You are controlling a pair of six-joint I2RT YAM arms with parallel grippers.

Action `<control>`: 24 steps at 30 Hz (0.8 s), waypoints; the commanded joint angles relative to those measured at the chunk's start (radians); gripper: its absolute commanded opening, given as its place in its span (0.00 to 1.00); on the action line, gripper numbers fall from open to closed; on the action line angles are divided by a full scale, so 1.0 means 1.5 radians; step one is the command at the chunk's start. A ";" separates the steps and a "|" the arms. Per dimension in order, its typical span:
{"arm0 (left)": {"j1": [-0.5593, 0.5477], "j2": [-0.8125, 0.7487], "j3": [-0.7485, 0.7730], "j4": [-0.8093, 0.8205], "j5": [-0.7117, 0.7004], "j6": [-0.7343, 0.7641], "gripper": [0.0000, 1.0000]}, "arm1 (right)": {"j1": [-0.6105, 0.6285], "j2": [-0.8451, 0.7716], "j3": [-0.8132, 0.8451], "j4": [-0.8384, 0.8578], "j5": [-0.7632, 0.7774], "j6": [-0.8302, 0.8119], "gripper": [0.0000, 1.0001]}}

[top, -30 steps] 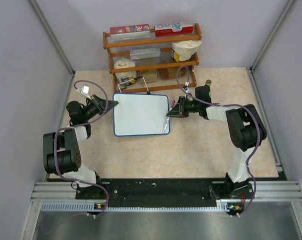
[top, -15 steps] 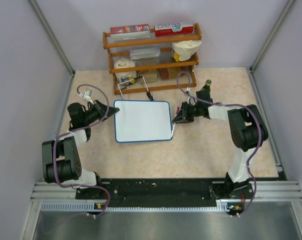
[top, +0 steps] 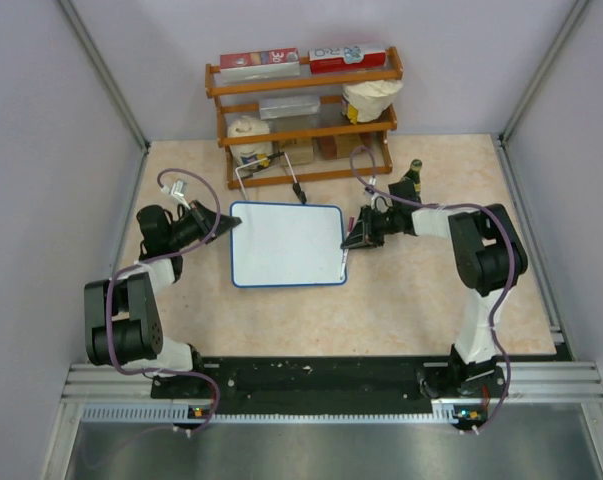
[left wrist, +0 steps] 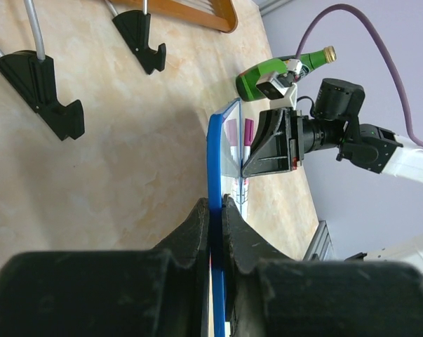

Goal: Write a sentence on the whiteboard
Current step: Put down the whiteboard on the whiteboard stand.

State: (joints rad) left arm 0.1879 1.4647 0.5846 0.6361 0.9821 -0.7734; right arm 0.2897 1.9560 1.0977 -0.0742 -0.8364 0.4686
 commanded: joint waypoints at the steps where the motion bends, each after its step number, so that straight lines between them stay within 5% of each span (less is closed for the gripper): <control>1: -0.008 -0.001 0.016 0.043 0.040 0.021 0.00 | 0.000 0.029 0.031 0.000 -0.003 0.002 0.00; 10: -0.015 0.010 0.026 0.044 0.058 0.014 0.00 | 0.000 0.052 0.035 0.000 -0.002 0.002 0.00; 19: -0.049 0.046 0.061 0.004 0.088 0.027 0.23 | 0.004 0.066 0.035 0.005 0.001 0.002 0.00; 24: -0.062 0.048 0.110 -0.172 0.069 0.123 0.31 | 0.005 0.071 0.034 0.007 0.011 0.002 0.00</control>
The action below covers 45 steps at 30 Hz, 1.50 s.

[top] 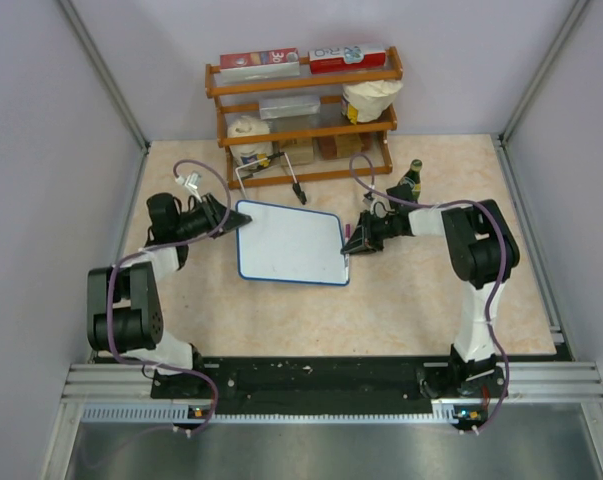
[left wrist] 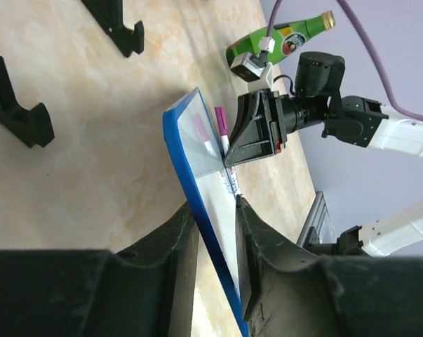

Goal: Write a sentence on the whiteboard
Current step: Put down the whiteboard on the whiteboard stand.

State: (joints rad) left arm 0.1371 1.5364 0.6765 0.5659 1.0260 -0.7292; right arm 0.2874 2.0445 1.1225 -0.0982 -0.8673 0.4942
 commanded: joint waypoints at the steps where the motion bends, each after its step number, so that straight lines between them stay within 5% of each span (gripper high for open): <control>1: -0.031 0.000 0.060 -0.175 0.032 0.121 0.32 | 0.007 0.014 0.018 0.024 0.033 -0.017 0.00; 14: -0.071 0.050 0.162 -0.435 -0.001 0.226 0.33 | 0.007 0.020 0.019 0.024 0.033 -0.015 0.00; 17: -0.086 0.064 0.186 -0.472 -0.010 0.248 0.21 | 0.006 0.016 0.020 0.024 0.032 -0.015 0.00; 19: -0.087 0.066 0.194 -0.480 -0.013 0.250 0.01 | 0.006 0.012 0.020 0.024 0.030 -0.017 0.00; 24: -0.085 0.048 0.210 -0.484 -0.037 0.255 0.00 | 0.006 -0.023 0.017 0.019 0.024 -0.016 0.00; 34: -0.078 -0.020 0.221 -0.234 -0.033 0.161 0.00 | 0.006 -0.133 0.003 0.003 0.011 -0.015 0.00; 45: -0.038 0.041 0.255 0.076 -0.068 0.042 0.00 | 0.006 -0.208 -0.018 -0.021 0.001 -0.029 0.00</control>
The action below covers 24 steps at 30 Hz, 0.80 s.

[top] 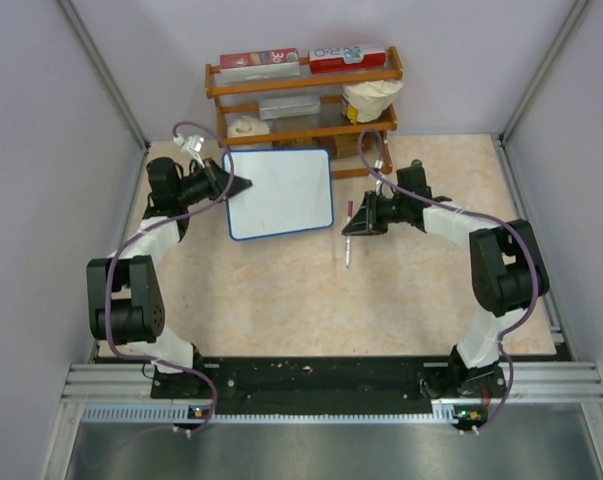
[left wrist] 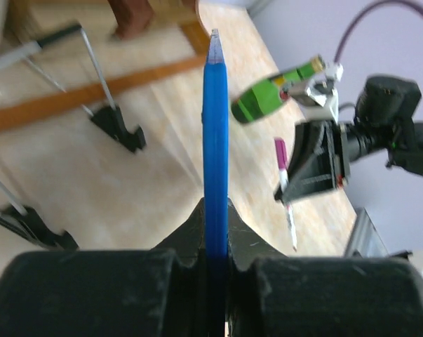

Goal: Write a sentence on the whiteboard
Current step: Put down the whiteboard on the whiteboard stand.

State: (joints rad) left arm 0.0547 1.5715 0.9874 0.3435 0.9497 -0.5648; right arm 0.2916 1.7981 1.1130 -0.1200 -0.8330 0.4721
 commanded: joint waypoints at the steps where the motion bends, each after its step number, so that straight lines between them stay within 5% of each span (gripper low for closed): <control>1: 0.018 0.026 0.050 0.246 -0.022 -0.072 0.00 | 0.003 -0.046 -0.014 -0.008 -0.021 -0.016 0.00; 16: 0.033 0.116 0.090 0.402 -0.099 -0.042 0.00 | 0.003 -0.027 -0.040 -0.016 -0.026 -0.034 0.00; 24: 0.068 0.146 0.078 0.403 -0.059 -0.019 0.00 | 0.003 -0.025 -0.050 -0.017 -0.027 -0.038 0.00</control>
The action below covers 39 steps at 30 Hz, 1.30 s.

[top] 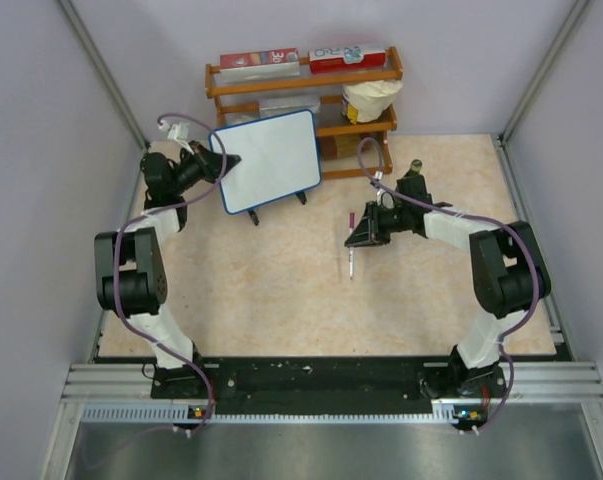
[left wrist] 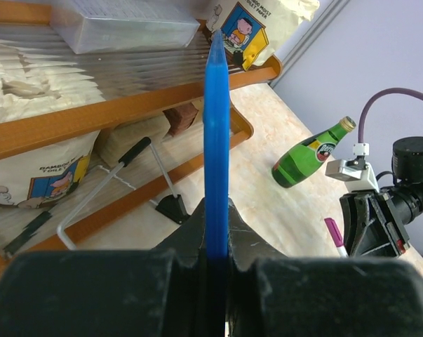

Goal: Write a sentence on the whiteboard
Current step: Put down the whiteboard on the whiteboard stand.

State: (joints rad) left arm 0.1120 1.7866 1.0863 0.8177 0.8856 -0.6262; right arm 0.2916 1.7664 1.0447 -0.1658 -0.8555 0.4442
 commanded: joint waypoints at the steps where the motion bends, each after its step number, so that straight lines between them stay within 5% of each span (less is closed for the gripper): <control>1: 0.035 0.000 0.004 0.081 -0.020 0.032 0.00 | 0.003 -0.003 -0.004 0.013 -0.014 -0.019 0.00; 16: 0.051 -0.022 -0.048 -0.029 -0.072 0.167 0.00 | 0.002 -0.014 -0.022 0.018 -0.021 -0.027 0.00; 27: 0.039 -0.061 -0.053 0.134 0.015 0.026 0.00 | 0.003 -0.014 -0.031 0.032 -0.027 -0.021 0.00; 39: 0.027 -0.134 -0.083 0.155 -0.051 0.107 0.00 | 0.003 -0.002 -0.031 0.040 -0.030 -0.017 0.00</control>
State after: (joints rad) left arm 0.1570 1.6428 0.9535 0.9043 0.8757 -0.5175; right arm 0.2916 1.7668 0.9951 -0.1482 -0.8825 0.4286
